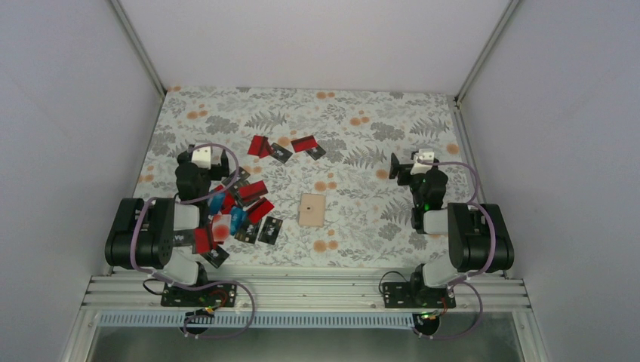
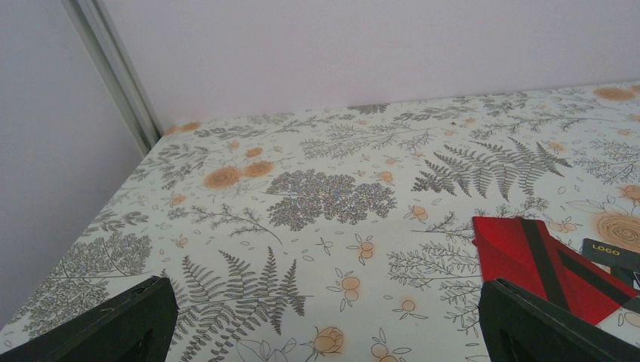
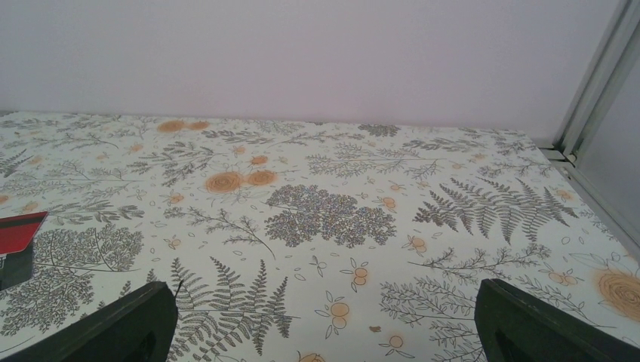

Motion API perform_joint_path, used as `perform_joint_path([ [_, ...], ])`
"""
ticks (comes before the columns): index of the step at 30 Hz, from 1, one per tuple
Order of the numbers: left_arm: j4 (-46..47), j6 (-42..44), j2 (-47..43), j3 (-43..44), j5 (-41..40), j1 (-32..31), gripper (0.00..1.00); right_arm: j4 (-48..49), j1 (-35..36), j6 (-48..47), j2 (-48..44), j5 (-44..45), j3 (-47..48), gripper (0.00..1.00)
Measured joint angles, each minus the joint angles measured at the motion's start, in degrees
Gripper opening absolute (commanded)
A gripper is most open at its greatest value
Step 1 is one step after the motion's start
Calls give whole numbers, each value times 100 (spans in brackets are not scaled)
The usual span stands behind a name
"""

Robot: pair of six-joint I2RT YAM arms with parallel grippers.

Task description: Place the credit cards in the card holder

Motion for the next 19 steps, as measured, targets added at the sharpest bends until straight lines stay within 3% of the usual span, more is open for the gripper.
perform_joint_path([
  [19, 0, 11, 0, 0, 0, 0, 100, 31, -2, -4, 0, -144, 0, 100],
])
